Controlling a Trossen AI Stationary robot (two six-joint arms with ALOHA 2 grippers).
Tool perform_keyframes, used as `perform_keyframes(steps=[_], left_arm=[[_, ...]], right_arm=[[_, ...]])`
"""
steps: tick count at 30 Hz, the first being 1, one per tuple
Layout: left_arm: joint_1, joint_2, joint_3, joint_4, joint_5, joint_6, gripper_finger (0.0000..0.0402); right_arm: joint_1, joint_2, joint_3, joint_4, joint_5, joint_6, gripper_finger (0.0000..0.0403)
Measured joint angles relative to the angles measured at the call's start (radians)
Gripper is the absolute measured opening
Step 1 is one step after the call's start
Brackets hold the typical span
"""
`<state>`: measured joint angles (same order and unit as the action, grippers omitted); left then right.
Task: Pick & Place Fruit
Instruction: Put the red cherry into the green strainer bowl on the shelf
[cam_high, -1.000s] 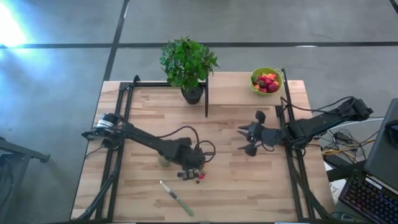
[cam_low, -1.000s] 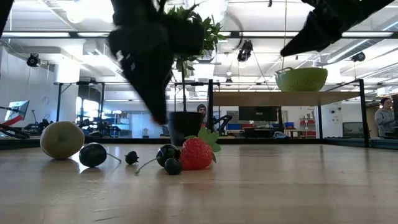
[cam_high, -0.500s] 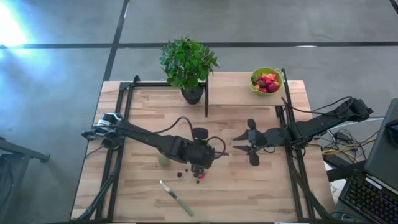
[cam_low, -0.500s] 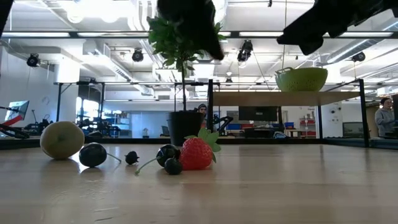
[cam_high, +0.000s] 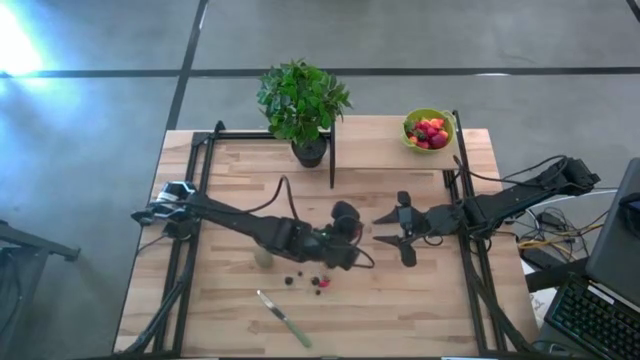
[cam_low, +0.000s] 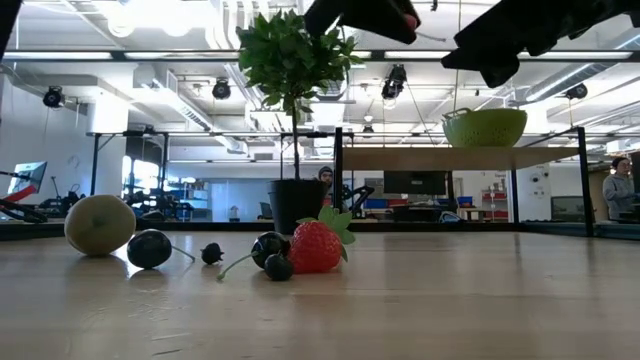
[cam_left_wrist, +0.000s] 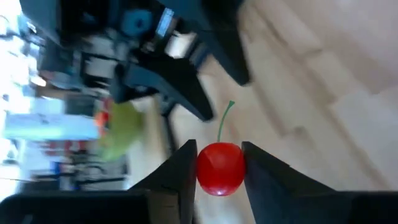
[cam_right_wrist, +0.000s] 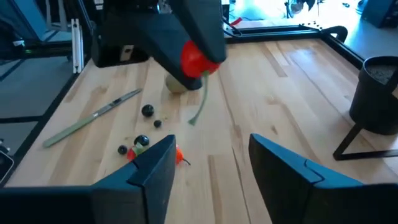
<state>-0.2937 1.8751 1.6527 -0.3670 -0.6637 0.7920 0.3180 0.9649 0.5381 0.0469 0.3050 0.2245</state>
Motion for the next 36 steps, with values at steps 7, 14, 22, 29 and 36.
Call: perform_keyframes(steps=[7, 14, 22, 29, 36], left_arm=[[0.006, 0.003, -0.004, 0.124, -0.011, 0.184, 0.0127], [0.011, 0.005, -0.004, 0.135, -0.010, 0.221, 0.0110], [0.011, 0.005, -0.004, 0.142, -0.010, 0.221, 0.0128], [0.011, 0.005, -0.004, 0.144, -0.010, 0.220, 0.0111], [0.011, 0.006, -0.004, 0.148, -0.010, 0.219, 0.0130]], right_arm=[[0.000, 0.000, 0.000, 0.081, 0.006, 0.000, 0.0215], [-0.004, 0.000, 0.000, 0.129, 0.034, 0.000, 0.0207], [-0.013, 0.000, -0.002, 0.124, 0.043, 0.000, 0.0140], [-0.014, 0.000, -0.004, 0.121, 0.045, -0.017, 0.0039], [-0.014, 0.000, -0.004, 0.120, 0.045, -0.024, 0.0009]])
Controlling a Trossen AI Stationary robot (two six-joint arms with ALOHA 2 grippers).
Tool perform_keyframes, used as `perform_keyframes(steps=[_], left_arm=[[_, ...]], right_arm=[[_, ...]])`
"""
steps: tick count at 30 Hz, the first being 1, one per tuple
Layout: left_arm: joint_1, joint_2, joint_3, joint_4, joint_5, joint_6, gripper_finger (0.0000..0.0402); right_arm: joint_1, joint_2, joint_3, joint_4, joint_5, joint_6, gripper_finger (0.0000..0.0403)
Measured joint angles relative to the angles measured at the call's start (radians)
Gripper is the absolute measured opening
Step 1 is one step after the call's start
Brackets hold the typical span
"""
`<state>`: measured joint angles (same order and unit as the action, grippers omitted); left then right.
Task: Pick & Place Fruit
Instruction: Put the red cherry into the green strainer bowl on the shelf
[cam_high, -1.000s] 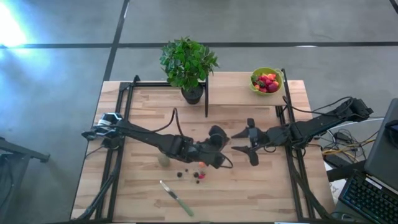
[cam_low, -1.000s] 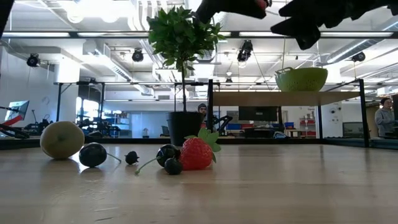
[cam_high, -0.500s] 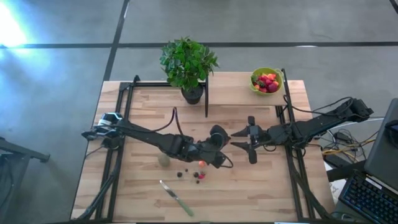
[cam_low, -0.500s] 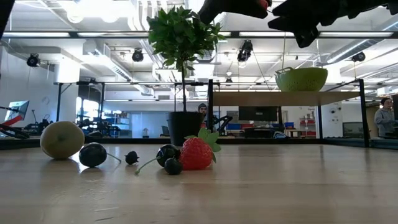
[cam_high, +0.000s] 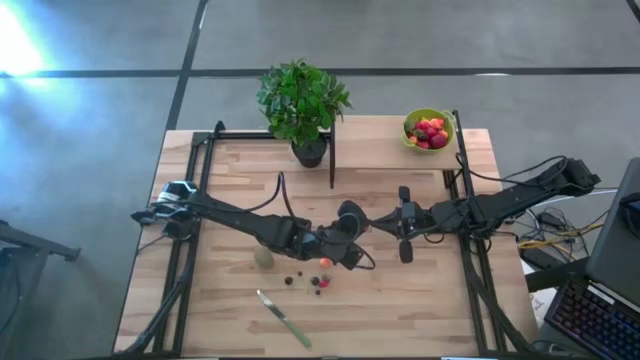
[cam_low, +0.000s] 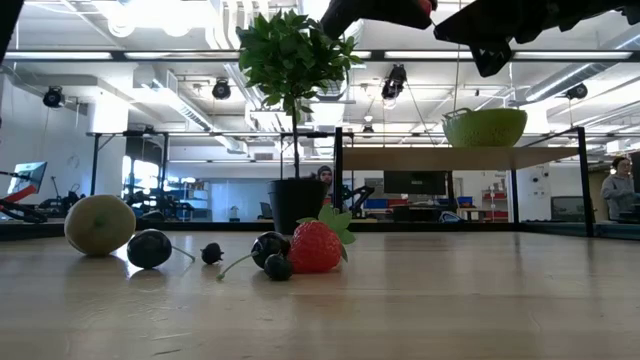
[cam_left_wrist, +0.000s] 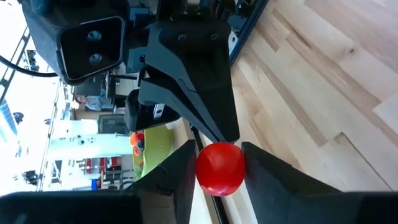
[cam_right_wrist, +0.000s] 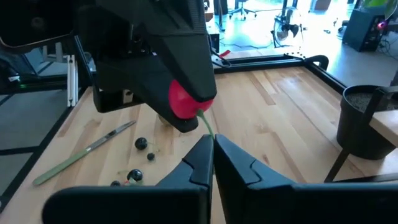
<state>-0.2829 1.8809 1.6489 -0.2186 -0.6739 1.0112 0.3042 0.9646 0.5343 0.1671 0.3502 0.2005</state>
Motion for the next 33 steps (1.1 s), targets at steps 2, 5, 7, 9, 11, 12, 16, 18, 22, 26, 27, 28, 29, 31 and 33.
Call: perform_keyframes(steps=[2, 5, 7, 9, 11, 12, 16, 18, 22, 26, 27, 28, 29, 31, 33], left_arm=[[0.000, 0.000, 0.000, 0.001, 0.000, -0.001, 0.0127], [0.000, 0.000, 0.000, 0.002, 0.001, -0.036, 0.0122], [0.000, 0.000, 0.000, 0.006, 0.002, -0.045, 0.0124], [0.000, 0.000, 0.000, 0.003, 0.002, -0.049, 0.0137], [0.000, 0.000, 0.000, -0.002, 0.002, -0.062, 0.0161], [0.000, 0.000, 0.000, -0.001, 0.002, -0.068, 0.0175], [-0.001, 0.000, 0.000, -0.002, -0.065, -0.095, 0.0233], [-0.002, 0.000, 0.000, -0.009, -0.123, -0.142, 0.0256], [-0.002, 0.000, -0.001, -0.081, -0.165, -0.290, 0.0277], [0.006, 0.001, -0.006, -0.141, -0.152, -0.443, 0.0277], [0.008, 0.001, -0.015, -0.140, -0.151, -0.474, 0.0277], [0.010, 0.001, -0.024, -0.142, -0.151, -0.501, 0.0277], [0.012, 0.001, -0.033, -0.142, -0.150, -0.525, 0.0278], [0.016, 0.001, -0.049, -0.144, -0.149, -0.574, 0.0277], [0.021, 0.001, -0.068, -0.139, -0.146, -0.631, 0.0277]], right_arm=[[0.000, 0.000, 0.000, 0.000, 0.000, -0.002, 0.0008], [0.000, 0.000, 0.000, -0.003, 0.000, -0.003, 0.0008], [0.000, 0.000, 0.000, -0.003, 0.000, -0.003, 0.0008], [0.000, 0.000, 0.000, -0.004, 0.000, -0.003, 0.0008], [0.000, 0.000, -0.001, -0.007, 0.000, -0.006, 0.0008], [0.000, 0.000, -0.001, -0.007, 0.001, -0.013, 0.0008], [-0.004, 0.000, -0.001, -0.012, 0.012, -0.027, 0.0008], [-0.013, -0.003, 0.005, -0.058, 0.055, -0.039, 0.0008], [-0.055, -0.008, 0.062, -0.229, 0.216, -0.046, 0.0008], [-0.133, -0.006, 0.166, -0.420, 0.300, -0.060, 0.0008], [-0.157, -0.005, 0.197, -0.467, 0.302, -0.068, 0.0008], [-0.182, -0.005, 0.229, -0.516, 0.303, -0.075, 0.0008], [-0.209, -0.005, 0.260, -0.563, 0.304, -0.081, 0.0008], [-0.263, -0.005, 0.328, -0.664, 0.304, -0.088, 0.0008], [-0.317, -0.002, 0.396, -0.761, 0.305, -0.089, 0.0008]])
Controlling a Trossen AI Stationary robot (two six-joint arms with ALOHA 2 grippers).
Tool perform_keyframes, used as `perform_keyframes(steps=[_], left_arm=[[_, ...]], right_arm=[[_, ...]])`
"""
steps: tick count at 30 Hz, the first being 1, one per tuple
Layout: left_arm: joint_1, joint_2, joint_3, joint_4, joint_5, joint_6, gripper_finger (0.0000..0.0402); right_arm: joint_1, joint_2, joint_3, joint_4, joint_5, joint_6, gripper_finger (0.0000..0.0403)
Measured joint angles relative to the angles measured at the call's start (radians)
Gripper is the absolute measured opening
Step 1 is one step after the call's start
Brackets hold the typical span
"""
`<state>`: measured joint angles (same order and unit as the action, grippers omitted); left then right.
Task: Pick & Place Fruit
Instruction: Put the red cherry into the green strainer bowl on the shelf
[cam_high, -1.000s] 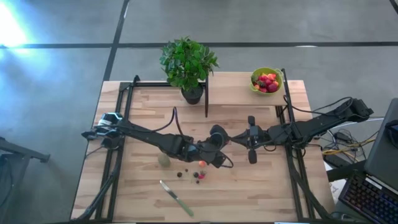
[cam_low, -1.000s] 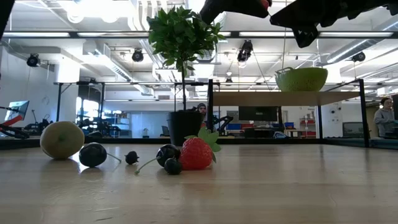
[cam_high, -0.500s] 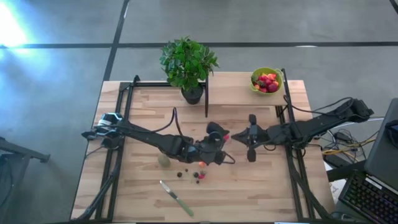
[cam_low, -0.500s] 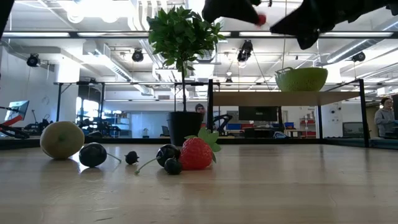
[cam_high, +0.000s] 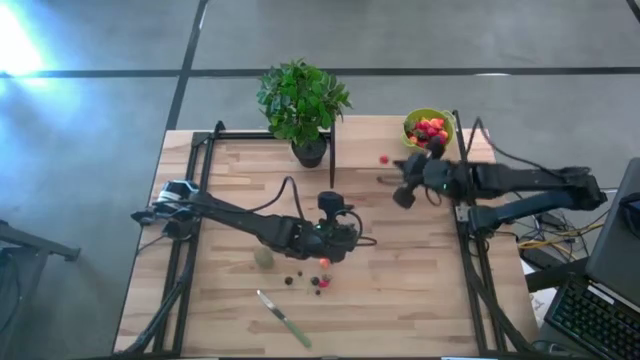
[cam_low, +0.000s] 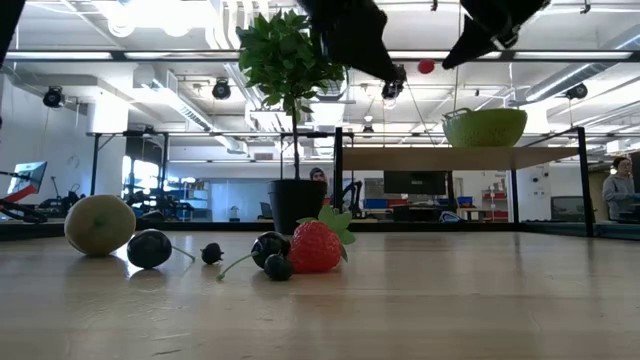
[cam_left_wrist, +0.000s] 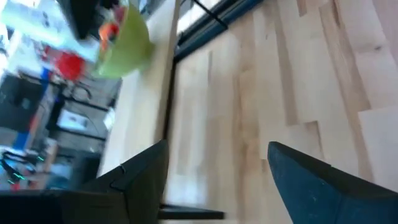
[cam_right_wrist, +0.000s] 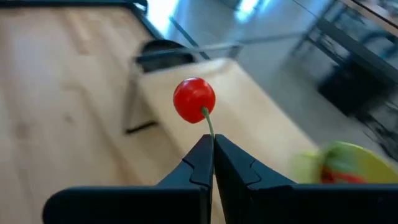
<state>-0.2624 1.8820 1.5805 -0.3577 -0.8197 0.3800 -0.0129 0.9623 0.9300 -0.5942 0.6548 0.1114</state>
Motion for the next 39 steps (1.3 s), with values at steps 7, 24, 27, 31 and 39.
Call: perform_keyframes(steps=[7, 24, 27, 31, 39], left_arm=[[0.018, 0.000, -0.092, 0.079, 0.090, -0.142, 0.0277], [0.026, 0.000, -0.175, 0.253, 0.178, -0.377, 0.0277], [0.026, -0.001, -0.177, 0.253, 0.178, -0.401, 0.0277], [0.026, -0.001, -0.177, 0.253, 0.178, -0.408, 0.0277], [0.026, -0.001, -0.178, 0.253, 0.177, -0.408, 0.0277]], right_arm=[[-0.177, 0.009, 0.192, -0.283, -0.001, 0.008, 0.0008], [-0.581, 0.209, 0.373, -0.536, -0.114, -0.067, 0.0008], [-0.624, 0.251, 0.393, -0.536, -0.114, -0.084, 0.0008], [-0.670, 0.305, 0.412, -0.535, -0.146, -0.097, 0.0008], [-0.716, 0.369, 0.421, -0.535, -0.166, -0.112, 0.0009]])
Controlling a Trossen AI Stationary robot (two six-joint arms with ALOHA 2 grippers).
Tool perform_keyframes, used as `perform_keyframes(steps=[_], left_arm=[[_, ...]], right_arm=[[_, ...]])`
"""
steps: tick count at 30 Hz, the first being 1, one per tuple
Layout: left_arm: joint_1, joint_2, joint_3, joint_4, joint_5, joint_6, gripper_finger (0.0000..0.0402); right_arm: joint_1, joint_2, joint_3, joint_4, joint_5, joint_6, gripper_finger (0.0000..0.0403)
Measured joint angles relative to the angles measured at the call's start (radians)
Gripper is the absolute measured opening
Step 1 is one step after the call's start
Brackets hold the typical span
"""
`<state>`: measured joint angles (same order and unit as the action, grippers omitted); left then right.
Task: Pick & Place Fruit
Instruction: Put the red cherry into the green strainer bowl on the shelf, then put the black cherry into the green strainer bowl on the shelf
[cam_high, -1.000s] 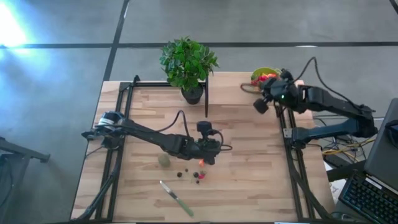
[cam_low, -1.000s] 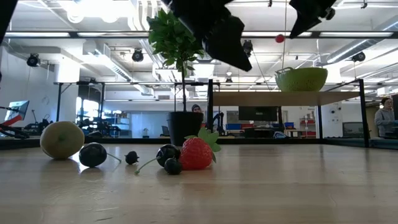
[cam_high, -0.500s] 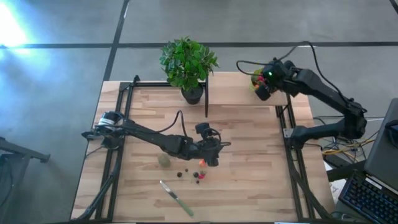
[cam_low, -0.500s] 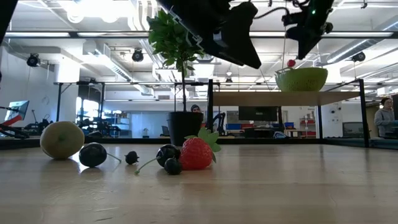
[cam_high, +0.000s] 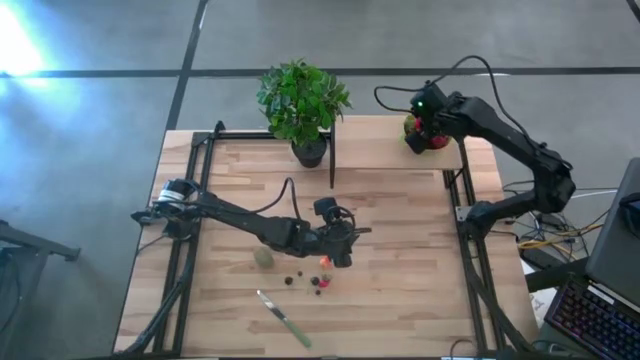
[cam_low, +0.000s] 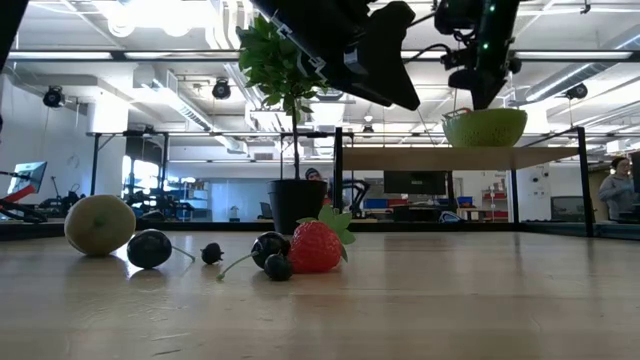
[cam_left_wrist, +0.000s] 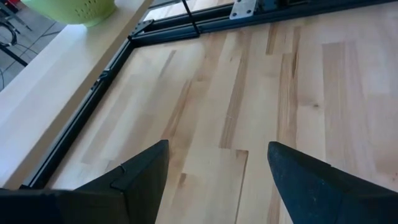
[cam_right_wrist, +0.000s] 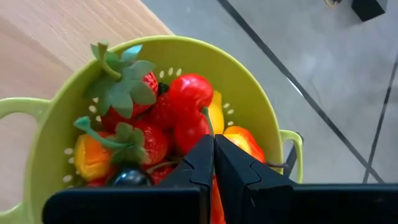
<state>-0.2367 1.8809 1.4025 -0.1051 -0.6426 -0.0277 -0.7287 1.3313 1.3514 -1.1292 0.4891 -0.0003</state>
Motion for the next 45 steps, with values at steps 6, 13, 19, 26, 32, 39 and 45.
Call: perform_keyframes(steps=[6, 13, 19, 26, 32, 39, 45], left_arm=[[0.000, 0.000, 0.000, 0.000, 0.000, -0.002, 0.0277], [0.000, 0.000, 0.000, 0.000, 0.000, -0.002, 0.0277], [0.000, 0.000, 0.000, -0.005, 0.000, 0.028, 0.0277], [-0.017, -0.005, 0.012, -0.109, 0.013, 0.105, 0.0277], [-0.033, -0.016, 0.044, -0.288, 0.228, 0.054, 0.0277], [-0.055, -0.019, 0.044, -0.387, 0.370, 0.024, 0.0277], [-0.066, -0.020, 0.044, -0.545, 0.373, -0.071, 0.0277]], right_arm=[[-0.002, 0.013, 0.000, 0.002, 0.000, 0.022, 0.0013], [-0.002, -0.020, 0.000, 0.001, -0.001, 0.018, 0.0068], [0.003, -0.066, 0.005, 0.001, -0.086, 0.018, 0.0129], [0.141, -0.168, -0.024, 0.020, -0.202, 0.025, 0.0142], [0.357, -0.273, -0.111, 0.112, -0.201, 0.070, 0.0107], [0.580, -0.382, -0.287, 0.266, -0.190, 0.106, 0.0066], [0.689, -0.440, -0.455, 0.367, -0.146, 0.162, 0.0048]])
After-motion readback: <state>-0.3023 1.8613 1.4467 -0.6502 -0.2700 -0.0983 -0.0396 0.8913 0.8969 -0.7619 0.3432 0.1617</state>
